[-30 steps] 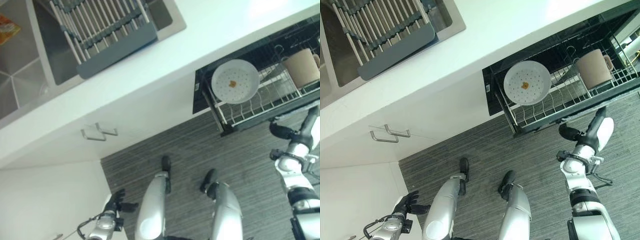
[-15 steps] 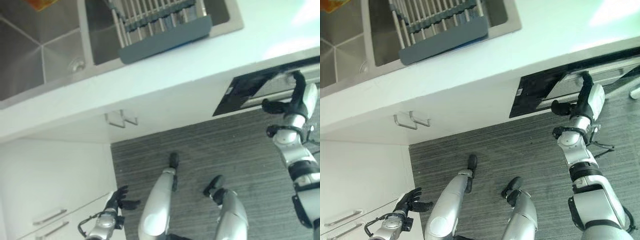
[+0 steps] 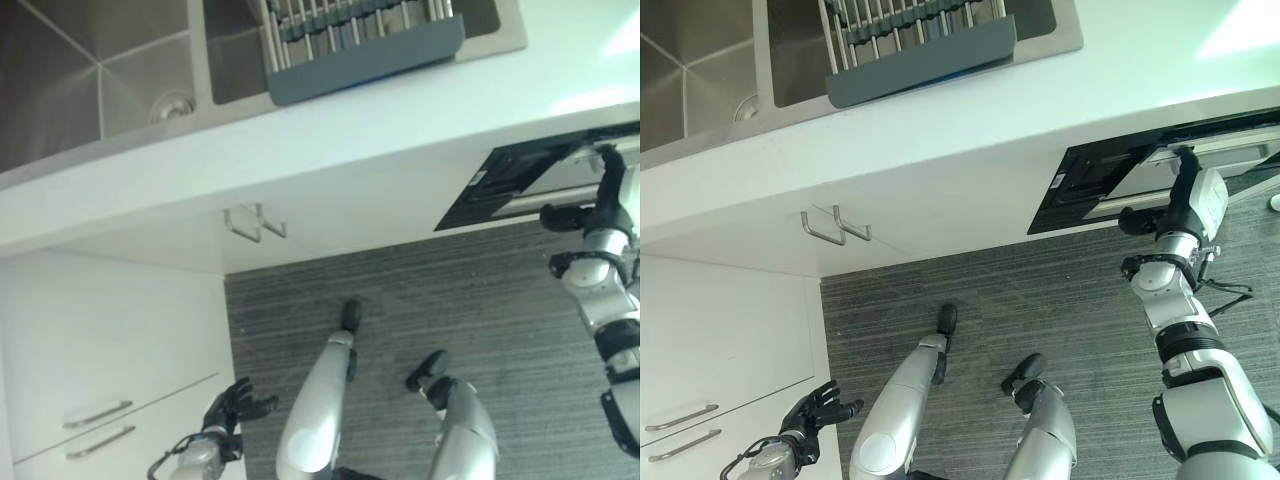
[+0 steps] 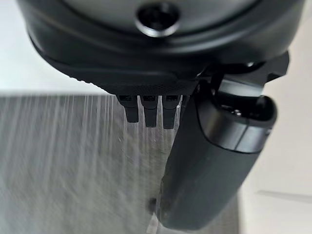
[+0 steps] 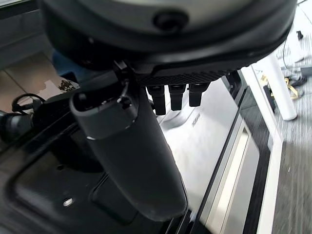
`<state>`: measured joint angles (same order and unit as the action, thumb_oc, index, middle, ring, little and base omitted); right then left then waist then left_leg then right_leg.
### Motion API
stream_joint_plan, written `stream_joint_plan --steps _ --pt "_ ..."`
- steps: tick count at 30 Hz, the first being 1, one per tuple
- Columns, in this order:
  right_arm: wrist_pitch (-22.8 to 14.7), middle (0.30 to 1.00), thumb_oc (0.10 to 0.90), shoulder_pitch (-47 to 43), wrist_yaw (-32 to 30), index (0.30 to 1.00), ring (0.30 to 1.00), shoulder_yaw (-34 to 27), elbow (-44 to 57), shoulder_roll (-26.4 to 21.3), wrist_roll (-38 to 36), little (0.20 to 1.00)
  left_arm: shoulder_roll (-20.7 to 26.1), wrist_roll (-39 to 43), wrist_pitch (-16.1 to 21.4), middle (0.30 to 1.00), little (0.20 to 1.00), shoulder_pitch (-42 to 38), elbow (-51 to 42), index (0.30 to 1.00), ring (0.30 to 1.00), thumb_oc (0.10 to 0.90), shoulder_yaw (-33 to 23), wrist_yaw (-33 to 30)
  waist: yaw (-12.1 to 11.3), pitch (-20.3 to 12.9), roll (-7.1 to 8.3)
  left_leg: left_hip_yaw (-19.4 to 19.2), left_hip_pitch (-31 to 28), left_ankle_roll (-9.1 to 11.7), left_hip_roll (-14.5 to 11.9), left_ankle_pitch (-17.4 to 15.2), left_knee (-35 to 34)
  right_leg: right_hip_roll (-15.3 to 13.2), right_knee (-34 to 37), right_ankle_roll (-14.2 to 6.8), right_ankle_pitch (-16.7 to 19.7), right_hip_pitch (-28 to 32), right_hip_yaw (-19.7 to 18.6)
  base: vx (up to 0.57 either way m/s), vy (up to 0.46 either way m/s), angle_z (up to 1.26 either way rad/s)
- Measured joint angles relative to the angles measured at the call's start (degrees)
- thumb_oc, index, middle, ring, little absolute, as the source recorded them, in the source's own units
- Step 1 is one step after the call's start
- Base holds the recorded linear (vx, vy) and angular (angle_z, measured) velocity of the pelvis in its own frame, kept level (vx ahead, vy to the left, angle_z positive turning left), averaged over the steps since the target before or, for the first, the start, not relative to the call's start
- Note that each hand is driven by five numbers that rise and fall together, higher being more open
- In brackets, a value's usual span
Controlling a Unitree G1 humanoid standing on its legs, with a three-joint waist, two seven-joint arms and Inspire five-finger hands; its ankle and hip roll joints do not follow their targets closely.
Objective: Place the dishes in the dishwasher.
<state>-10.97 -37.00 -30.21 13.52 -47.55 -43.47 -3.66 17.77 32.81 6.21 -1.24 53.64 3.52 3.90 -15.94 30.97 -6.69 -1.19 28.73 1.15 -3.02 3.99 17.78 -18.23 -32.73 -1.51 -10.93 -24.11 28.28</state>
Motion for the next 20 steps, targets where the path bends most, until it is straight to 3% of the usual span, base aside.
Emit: stream_joint_plan --steps 2,7,10,15,20 --pt "-4.1 0.900 0.800 9.7 1.6 0.900 0.900 -3.9 5.9 7.8 1.8 0.900 -0.8 2.9 1.4 0.900 0.900 0.2 -3.2 0.900 0.900 0.800 -1.5 0.7 0.9 0.0 0.08 0.0 -5.1 0.2 0.0 -0.1 -1.6 0.6 2.5 -0.2 0.4 5.4 0.5 0.01 0.017 0.04" --pt "-8.1 0.900 0.800 23.8 5.5 0.900 0.900 2.7 11.0 15.1 6.0 0.900 -0.5 2.9 6.5 0.900 0.900 0.4 -11.6 0.900 0.900 0.800 -1.6 0.2 3.2 -0.1 0.56 -1.2 -11.0 0.5 -1.3 -0.3 -4.1 2.7 7.8 -1.7 2.1 11.5 0.1 0.00 -0.039 -0.15" --pt "-8.6 0.900 0.800 30.1 7.8 0.900 0.900 2.6 11.0 16.8 5.9 0.900 -0.6 4.4 6.7 0.900 0.900 1.9 -13.8 0.900 0.900 0.800 -2.1 1.8 5.4 -0.3 0.85 -2.5 -14.4 0.6 -2.1 -0.2 -6.4 4.6 12.1 -2.1 4.0 14.6 -1.2 -0.03 -0.049 -0.28" --pt "-8.6 0.900 0.800 35.7 12.5 0.900 0.900 -0.7 7.3 19.0 2.8 0.900 -0.8 5.0 2.2 0.900 0.900 6.0 -13.6 0.900 0.900 0.800 -0.7 5.8 9.7 -1.8 3.21 -5.2 -17.1 0.8 -2.7 -0.5 -7.3 4.8 12.1 -2.2 4.1 15.1 -3.8 -0.02 -0.052 -0.26" --pt "-7.5 0.900 0.800 41.3 17.0 0.900 0.900 -1.1 3.9 22.3 -1.0 0.900 -3.3 3.9 -3.2 0.900 0.900 8.0 -9.7 0.900 0.900 0.800 0.9 9.2 11.9 -7.0 3.73 -6.7 -19.4 0.9 -3.0 -1.3 -8.3 4.8 11.6 -2.1 3.5 15.9 -5.2 -0.01 -0.030 -0.14"
